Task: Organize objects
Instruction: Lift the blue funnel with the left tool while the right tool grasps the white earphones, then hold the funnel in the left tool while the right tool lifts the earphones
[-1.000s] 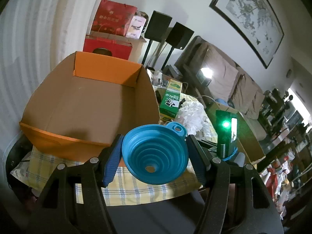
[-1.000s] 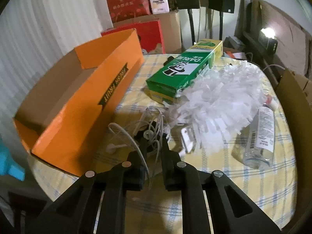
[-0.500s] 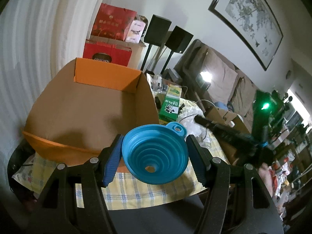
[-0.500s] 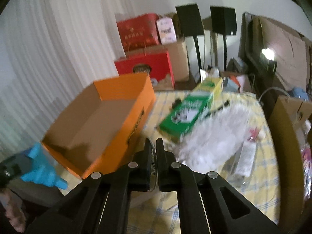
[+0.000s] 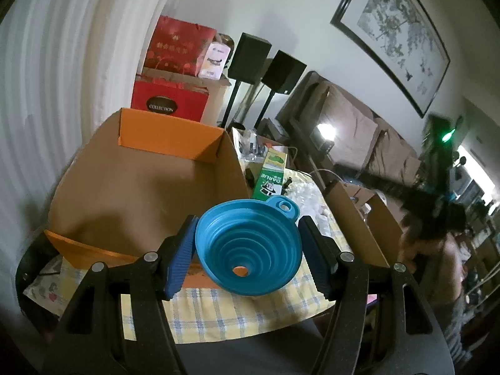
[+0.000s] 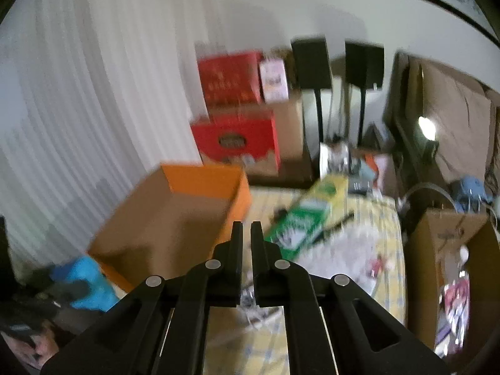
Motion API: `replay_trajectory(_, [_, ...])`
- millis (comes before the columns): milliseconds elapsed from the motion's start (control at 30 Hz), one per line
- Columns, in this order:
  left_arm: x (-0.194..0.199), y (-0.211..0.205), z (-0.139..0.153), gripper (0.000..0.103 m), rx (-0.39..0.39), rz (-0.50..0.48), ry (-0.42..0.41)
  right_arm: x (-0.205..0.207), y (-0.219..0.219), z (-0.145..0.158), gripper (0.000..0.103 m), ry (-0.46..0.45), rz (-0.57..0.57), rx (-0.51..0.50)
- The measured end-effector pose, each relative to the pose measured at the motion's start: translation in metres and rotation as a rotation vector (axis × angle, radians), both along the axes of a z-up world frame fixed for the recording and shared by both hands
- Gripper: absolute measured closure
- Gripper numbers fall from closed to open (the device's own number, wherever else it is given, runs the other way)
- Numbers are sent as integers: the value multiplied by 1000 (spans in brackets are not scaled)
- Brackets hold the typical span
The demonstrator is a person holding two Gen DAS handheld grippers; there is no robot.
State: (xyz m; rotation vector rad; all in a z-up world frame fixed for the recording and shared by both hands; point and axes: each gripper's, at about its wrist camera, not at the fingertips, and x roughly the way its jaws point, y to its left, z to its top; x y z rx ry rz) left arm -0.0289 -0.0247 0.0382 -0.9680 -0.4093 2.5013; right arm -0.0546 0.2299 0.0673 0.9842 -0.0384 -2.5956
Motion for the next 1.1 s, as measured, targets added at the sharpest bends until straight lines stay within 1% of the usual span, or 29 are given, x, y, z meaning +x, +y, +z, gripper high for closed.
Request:
replay_trajectory(67, [-1,1,-3,41,-5,-3,-10,-3,-2,-24,90,-59,-9,18])
replay_trajectory(100, [-1,2,-5,41,-6,-4,-14,-4,-3,-37,83,-83,-12,20])
replay_trajectory(133, [-1,3,-6,41,-7,-4,-17,-4,-3,-49,78,-104,-16,21])
replay_trajectory(200, [-2,4,-9,41,-6,-4,-23,-3,-4,-66,78,-126,-30,37])
replay_trajectory(300, [-3,5,-13,41,-9,-5,-31,-6,-1,-90,75,-169,-38,24])
replay_trajectory(367, [-3,6,-14,41,-10,-5,-34,-10,1,-103,70,-185,-49,24])
replay_trajectory(433, [-4,7,-16,41,-11,-5,-37,-12,2,-112,59,-187,-57,28])
replay_trajectory(500, [-5,7,-17,41,-11,-7,-39,-13,1,-120,56,-191,-60,29])
replay_trajectory(733, [-7,8,-22,41,-9,-6,-54,-23,-7,-140,57,-231,-18,3])
replay_trajectory(767, [-8,8,-23,41,-9,-6,-56,-24,-9,-143,59,-238,-12,3])
replay_trajectory(833, [-8,7,-24,41,-7,-5,-59,-26,-12,-146,75,-244,-2,6])
replay_trajectory(867, [-10,6,-24,41,-6,-5,-60,-27,-13,-148,76,-250,6,6])
replay_trajectory(967, [-10,4,-26,41,-2,-4,-65,-27,-21,-149,75,-251,47,24])
replay_trajectory(1033, [-11,4,-27,41,1,-4,-69,-27,-28,-151,66,-248,64,70])
replay_trajectory(1100, [-11,4,-28,41,3,-4,-72,-26,-31,-154,67,-238,69,89])
